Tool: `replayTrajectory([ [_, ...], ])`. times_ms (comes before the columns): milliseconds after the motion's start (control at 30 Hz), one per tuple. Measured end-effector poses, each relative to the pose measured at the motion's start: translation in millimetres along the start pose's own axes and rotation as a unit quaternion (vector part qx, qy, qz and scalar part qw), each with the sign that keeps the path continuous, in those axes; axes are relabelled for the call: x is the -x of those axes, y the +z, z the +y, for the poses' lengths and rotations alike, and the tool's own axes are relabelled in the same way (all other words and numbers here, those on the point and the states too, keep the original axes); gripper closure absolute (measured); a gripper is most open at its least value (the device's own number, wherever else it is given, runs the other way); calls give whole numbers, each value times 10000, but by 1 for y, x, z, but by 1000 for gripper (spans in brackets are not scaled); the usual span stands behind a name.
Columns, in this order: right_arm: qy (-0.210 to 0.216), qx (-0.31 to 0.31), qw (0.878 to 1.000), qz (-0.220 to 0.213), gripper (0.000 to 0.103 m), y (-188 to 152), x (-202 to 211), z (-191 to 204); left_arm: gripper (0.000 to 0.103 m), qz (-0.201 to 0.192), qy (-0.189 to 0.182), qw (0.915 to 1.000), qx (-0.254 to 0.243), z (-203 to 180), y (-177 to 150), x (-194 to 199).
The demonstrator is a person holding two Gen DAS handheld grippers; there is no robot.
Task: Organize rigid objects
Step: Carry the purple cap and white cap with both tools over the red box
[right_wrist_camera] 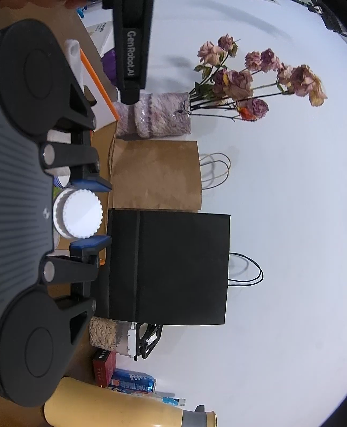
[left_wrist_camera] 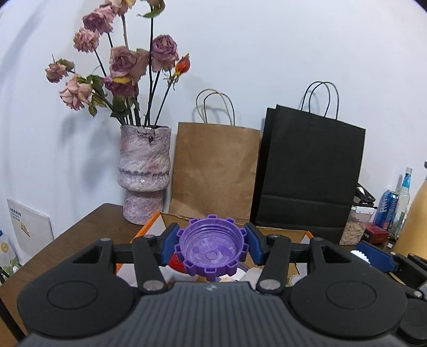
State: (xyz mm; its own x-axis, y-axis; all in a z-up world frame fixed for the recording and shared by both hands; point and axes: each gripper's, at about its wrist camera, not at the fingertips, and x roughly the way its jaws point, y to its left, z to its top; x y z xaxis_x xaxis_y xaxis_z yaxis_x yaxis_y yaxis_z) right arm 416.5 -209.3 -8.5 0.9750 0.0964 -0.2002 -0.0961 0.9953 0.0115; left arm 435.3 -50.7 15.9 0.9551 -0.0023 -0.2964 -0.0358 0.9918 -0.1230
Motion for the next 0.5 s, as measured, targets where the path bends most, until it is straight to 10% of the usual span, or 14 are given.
replayTrajectory([
  [500,-2,37,9999,124,68,2,-52,-14,49,274,135,9995,-46,-6,3,-61],
])
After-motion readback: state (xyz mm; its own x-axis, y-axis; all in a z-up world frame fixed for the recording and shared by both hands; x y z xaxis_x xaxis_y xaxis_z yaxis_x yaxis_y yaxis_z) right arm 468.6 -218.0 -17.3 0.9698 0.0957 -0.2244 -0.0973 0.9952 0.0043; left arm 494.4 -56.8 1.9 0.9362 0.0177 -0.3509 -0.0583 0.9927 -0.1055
